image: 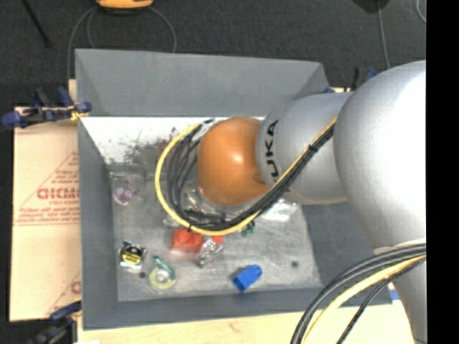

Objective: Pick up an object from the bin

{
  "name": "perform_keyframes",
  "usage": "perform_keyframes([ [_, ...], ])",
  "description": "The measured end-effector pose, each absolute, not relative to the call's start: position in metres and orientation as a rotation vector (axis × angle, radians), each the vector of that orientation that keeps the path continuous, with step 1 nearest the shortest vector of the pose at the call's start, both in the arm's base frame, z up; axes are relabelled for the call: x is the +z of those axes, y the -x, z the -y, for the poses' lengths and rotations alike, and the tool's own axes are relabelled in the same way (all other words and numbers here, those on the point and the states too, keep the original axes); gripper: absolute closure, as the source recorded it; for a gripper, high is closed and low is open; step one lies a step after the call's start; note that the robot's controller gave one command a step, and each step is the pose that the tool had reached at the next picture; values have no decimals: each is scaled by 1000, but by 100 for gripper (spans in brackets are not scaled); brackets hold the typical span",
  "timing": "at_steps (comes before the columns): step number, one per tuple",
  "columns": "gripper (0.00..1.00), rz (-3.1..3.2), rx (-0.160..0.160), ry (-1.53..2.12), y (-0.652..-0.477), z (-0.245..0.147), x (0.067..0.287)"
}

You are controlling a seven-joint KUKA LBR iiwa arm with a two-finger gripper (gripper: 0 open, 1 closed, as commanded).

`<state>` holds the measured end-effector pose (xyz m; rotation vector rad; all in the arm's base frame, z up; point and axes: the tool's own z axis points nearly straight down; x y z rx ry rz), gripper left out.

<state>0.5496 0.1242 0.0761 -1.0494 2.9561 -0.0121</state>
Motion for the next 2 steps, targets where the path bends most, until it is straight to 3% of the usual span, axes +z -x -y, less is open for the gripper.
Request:
perform_keyframes([
  [1,100,-2959,-10,1050,-550,-125,79],
  [2,100,-2949,-5,1048,-559,-114,180],
])
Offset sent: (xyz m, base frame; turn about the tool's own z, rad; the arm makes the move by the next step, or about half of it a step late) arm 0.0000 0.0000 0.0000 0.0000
